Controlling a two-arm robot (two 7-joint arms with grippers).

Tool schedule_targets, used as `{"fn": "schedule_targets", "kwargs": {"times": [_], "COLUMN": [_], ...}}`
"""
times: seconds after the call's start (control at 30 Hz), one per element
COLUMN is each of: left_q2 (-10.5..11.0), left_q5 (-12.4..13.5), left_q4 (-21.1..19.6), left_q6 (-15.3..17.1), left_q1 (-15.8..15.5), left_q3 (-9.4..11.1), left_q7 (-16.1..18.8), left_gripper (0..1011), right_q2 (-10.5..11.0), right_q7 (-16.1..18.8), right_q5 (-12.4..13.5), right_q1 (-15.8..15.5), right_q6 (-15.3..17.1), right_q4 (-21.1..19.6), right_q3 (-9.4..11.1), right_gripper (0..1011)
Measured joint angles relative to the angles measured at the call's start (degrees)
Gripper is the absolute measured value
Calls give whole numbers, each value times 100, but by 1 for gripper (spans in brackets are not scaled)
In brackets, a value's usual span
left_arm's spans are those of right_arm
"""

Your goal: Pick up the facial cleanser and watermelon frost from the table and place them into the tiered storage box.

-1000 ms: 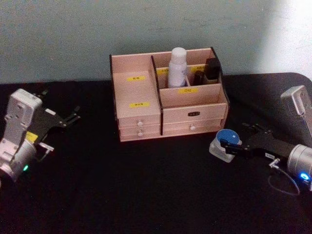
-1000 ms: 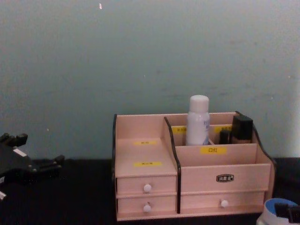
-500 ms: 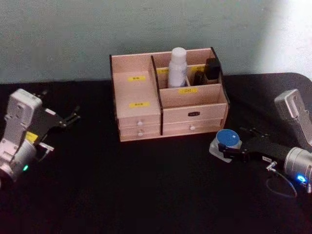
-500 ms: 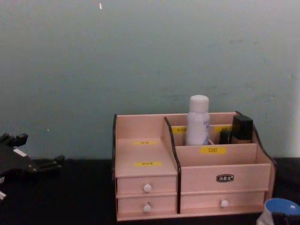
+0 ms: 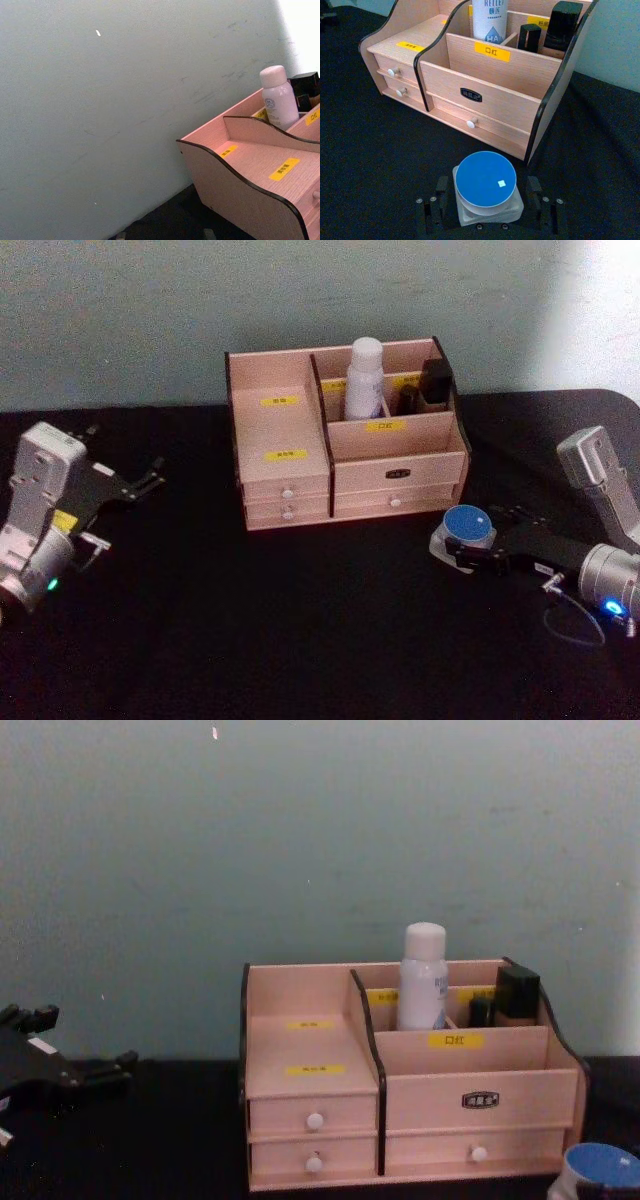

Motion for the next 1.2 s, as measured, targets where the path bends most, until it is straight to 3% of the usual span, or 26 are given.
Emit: {"fn": "schedule_targets", "kwargs": {"times": [1.2], "left_q2": [0], "left_q5": [1], "left_q4": [0], "left_q6": [0], "left_q1": [0], "left_q3": [0], "left_q7": [0], "left_gripper": [1002], "right_q2": [-15], "right_q7": [0], "right_q5": [22], "right_q1": [-9], "right_q6": [12], "right_q4": [54], "right_q3": [-9], "right_gripper": [1000]}}
